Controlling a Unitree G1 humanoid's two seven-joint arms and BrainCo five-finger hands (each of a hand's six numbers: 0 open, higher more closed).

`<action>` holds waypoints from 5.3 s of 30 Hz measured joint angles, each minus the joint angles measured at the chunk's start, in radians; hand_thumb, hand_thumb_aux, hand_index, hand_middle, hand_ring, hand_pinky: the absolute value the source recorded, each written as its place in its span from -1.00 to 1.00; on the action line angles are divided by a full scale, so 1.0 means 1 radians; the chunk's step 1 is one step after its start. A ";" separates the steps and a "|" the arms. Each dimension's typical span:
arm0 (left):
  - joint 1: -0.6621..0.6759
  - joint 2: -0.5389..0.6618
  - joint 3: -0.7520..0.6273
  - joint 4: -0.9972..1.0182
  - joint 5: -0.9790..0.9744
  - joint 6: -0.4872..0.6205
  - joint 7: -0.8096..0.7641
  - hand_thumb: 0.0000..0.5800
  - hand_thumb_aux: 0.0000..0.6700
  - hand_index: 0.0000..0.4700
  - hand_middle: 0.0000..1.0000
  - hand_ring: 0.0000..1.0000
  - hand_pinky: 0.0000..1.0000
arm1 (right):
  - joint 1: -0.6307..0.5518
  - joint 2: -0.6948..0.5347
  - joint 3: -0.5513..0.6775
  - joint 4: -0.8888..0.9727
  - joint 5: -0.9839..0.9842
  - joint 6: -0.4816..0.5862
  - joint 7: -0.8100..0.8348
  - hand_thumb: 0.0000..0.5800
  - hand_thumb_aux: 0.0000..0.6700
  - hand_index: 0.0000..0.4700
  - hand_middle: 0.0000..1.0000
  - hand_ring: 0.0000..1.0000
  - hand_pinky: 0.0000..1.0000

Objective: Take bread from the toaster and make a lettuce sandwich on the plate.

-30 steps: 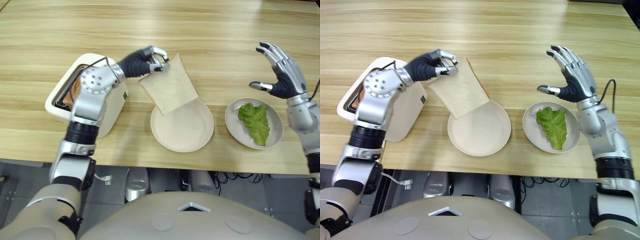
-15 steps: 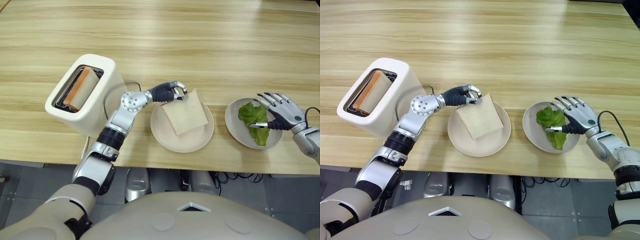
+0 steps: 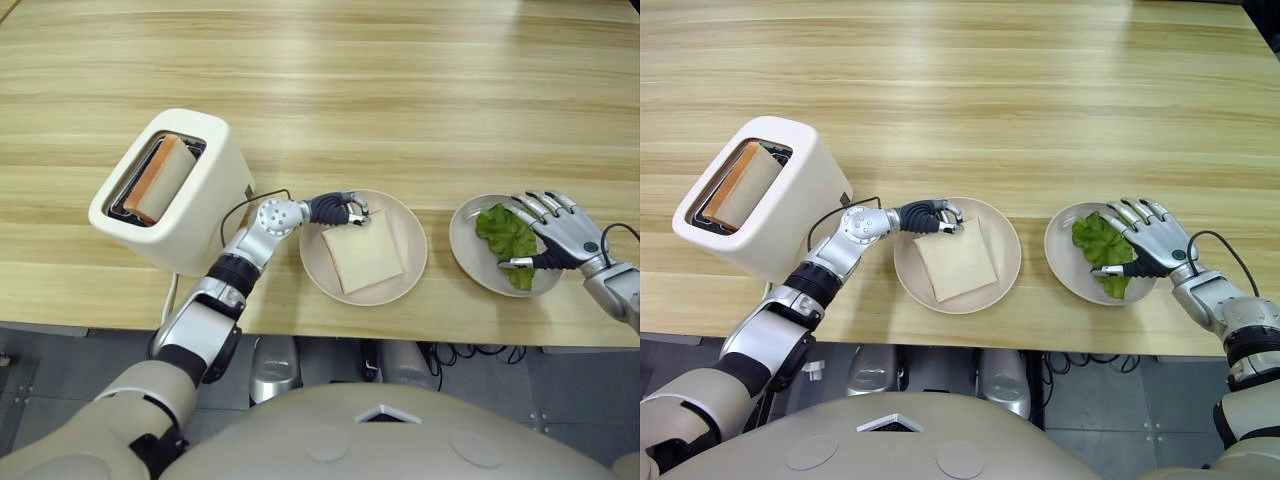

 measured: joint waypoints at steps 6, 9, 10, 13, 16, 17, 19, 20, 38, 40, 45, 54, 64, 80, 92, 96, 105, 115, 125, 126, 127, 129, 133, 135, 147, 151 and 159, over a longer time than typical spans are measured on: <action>-0.021 0.000 0.001 0.037 0.027 -0.031 0.025 -1.00 -1.00 -1.00 -0.47 -0.47 -0.47 | -0.006 0.016 0.004 0.000 0.007 0.009 -0.007 0.90 0.56 0.53 -1.00 -1.00 -1.00; -0.021 0.002 0.000 0.043 0.036 -0.040 0.032 -1.00 -1.00 -1.00 -1.00 -1.00 -1.00 | -0.006 0.018 0.009 0.000 0.008 0.010 -0.007 1.00 0.99 0.95 -1.00 -1.00 -1.00; -0.021 0.004 0.000 0.043 0.039 -0.043 0.033 -1.00 -1.00 -1.00 -1.00 -1.00 -1.00 | -0.006 0.018 0.010 0.000 0.009 0.011 -0.007 1.00 1.00 0.96 -1.00 -1.00 -1.00; -0.021 0.015 0.001 0.032 0.041 -0.048 0.031 -1.00 -1.00 -1.00 -1.00 -1.00 -1.00 | -0.005 0.018 0.016 -0.001 0.011 0.011 -0.007 1.00 1.00 0.96 -1.00 -1.00 -1.00; -0.018 0.021 0.004 0.000 0.040 -0.050 0.029 -1.00 -1.00 -1.00 -1.00 -1.00 -1.00 | -0.004 0.018 0.020 -0.003 0.028 0.010 -0.006 1.00 1.00 0.96 -1.00 -1.00 -1.00; -0.018 0.022 0.007 -0.008 0.039 -0.050 0.029 -1.00 -1.00 -1.00 -1.00 -1.00 -1.00 | -0.004 0.018 0.020 -0.003 0.032 0.010 -0.006 1.00 1.00 0.96 -1.00 -1.00 -1.00; -0.016 0.026 0.011 -0.021 0.039 -0.050 0.029 -1.00 -1.00 -1.00 -1.00 -1.00 -1.00 | -0.004 0.018 0.021 -0.005 0.039 0.010 -0.006 1.00 1.00 0.96 -1.00 -1.00 -1.00; -0.013 0.032 0.011 -0.036 0.039 -0.050 0.029 -1.00 -1.00 -1.00 -1.00 -1.00 -1.00 | -0.002 0.018 0.021 -0.007 0.042 0.010 -0.006 1.00 1.00 0.96 -1.00 -1.00 -1.00; -0.010 0.139 0.202 -0.486 -0.065 0.076 0.060 -1.00 -1.00 -1.00 -1.00 -1.00 -1.00 | 0.142 -0.025 -0.196 -0.813 0.167 0.056 0.226 1.00 1.00 0.96 -1.00 -1.00 -1.00; -0.012 0.153 0.233 -0.559 -0.087 0.112 0.066 -1.00 -1.00 -1.00 -1.00 -1.00 -1.00 | 0.144 0.007 -0.193 -0.860 0.149 0.056 0.273 1.00 1.00 0.96 -1.00 -1.00 -1.00; -0.024 0.192 0.333 -0.763 -0.134 0.212 0.090 -1.00 -1.00 -1.00 -1.00 -1.00 -1.00 | 0.134 0.134 -0.124 -0.905 0.114 0.016 0.337 1.00 1.00 0.96 -1.00 -1.00 -1.00; -0.060 0.273 0.458 -1.016 -0.226 0.364 0.099 -1.00 -1.00 -1.00 -1.00 -1.00 -1.00 | 0.105 0.294 -0.011 -0.859 0.055 -0.035 0.366 1.00 1.00 0.96 -1.00 -1.00 -1.00; -0.021 0.412 0.566 -1.252 -0.256 0.476 0.098 -1.00 -1.00 -1.00 -1.00 -1.00 -1.00 | 0.108 0.332 0.060 -0.758 0.030 -0.069 0.397 1.00 1.00 0.96 -1.00 -1.00 -1.00; 0.275 0.839 0.527 -1.199 0.131 0.296 0.066 -1.00 -1.00 -1.00 -1.00 -1.00 -1.00 | 0.103 0.335 0.079 -0.691 0.031 -0.068 0.415 -1.00 -1.00 -1.00 -1.00 -1.00 -1.00; 0.448 0.996 0.550 -1.024 0.365 0.249 0.049 -1.00 -1.00 -1.00 -1.00 -1.00 -1.00 | 0.147 0.252 -0.043 -0.847 0.074 -0.027 0.454 -1.00 -1.00 -1.00 -1.00 -1.00 -1.00; 0.492 0.999 0.539 -0.973 0.416 0.266 0.022 -1.00 -1.00 -1.00 -1.00 -1.00 -1.00 | 0.153 0.246 -0.098 -0.900 0.099 -0.016 0.464 -1.00 -1.00 -1.00 -1.00 -1.00 -1.00; 0.499 0.987 0.492 -0.950 0.432 0.280 -0.030 0.65 0.17 0.14 -1.00 -1.00 -1.00 | 0.153 0.244 -0.140 -0.904 0.108 -0.010 0.465 -1.00 -1.00 -1.00 -1.00 -1.00 -1.00; 0.464 0.936 0.469 -0.950 0.424 0.260 -0.013 1.00 1.00 0.96 -1.00 -1.00 -1.00 | 0.155 0.237 -0.162 -0.889 0.107 -0.009 0.453 -1.00 -1.00 -1.00 -1.00 -1.00 -1.00; 0.323 0.903 0.466 -0.908 0.413 0.231 0.027 1.00 1.00 0.96 1.00 1.00 1.00 | 0.159 0.237 -0.185 -0.885 0.108 0.004 0.439 -1.00 -1.00 -1.00 -1.00 -1.00 -1.00; 0.304 0.903 0.466 -0.899 0.404 0.230 0.026 1.00 1.00 0.96 1.00 1.00 1.00 | 0.159 0.237 -0.191 -0.886 0.109 0.005 0.439 -1.00 -1.00 -1.00 -1.00 -1.00 -1.00; 0.281 0.904 0.466 -0.888 0.395 0.225 0.025 1.00 1.00 0.96 1.00 1.00 1.00 | 0.160 0.237 -0.199 -0.886 0.110 0.006 0.438 -1.00 -1.00 -1.00 -1.00 -1.00 -1.00; 0.227 0.914 0.465 -0.855 0.380 0.209 0.018 1.00 1.00 0.96 1.00 1.00 1.00 | 0.160 0.237 -0.205 -0.888 0.116 0.010 0.438 -1.00 -1.00 -1.00 -1.00 -1.00 -1.00; 0.084 0.939 0.448 -0.764 0.345 0.172 -0.009 1.00 1.00 0.96 1.00 1.00 1.00 | 0.163 0.237 -0.208 -0.893 0.117 0.014 0.438 -1.00 -1.00 -1.00 -1.00 -1.00 -1.00; 0.013 0.952 0.445 -0.731 0.343 0.154 -0.014 1.00 1.00 0.96 1.00 1.00 1.00 | 0.163 0.241 -0.210 -0.899 0.116 0.018 0.438 -1.00 -1.00 -1.00 -1.00 -1.00 -1.00; -0.206 0.744 0.387 -0.722 0.143 0.171 -0.118 1.00 1.00 0.96 1.00 1.00 1.00 | 0.156 0.251 -0.238 -0.885 0.160 0.017 0.435 -1.00 -1.00 -1.00 -1.00 -1.00 -1.00; -0.189 0.646 0.352 -0.768 0.064 0.208 -0.156 1.00 1.00 0.96 1.00 1.00 1.00 | 0.152 0.254 -0.264 -0.862 0.236 0.007 0.444 -1.00 -1.00 -1.00 -1.00 -1.00 -1.00; -0.018 0.417 0.197 -0.820 -0.048 0.263 -0.217 1.00 1.00 0.96 1.00 1.00 1.00 | 0.129 0.251 -0.371 -0.814 0.397 -0.009 0.465 -1.00 -1.00 -1.00 -1.00 -1.00 -1.00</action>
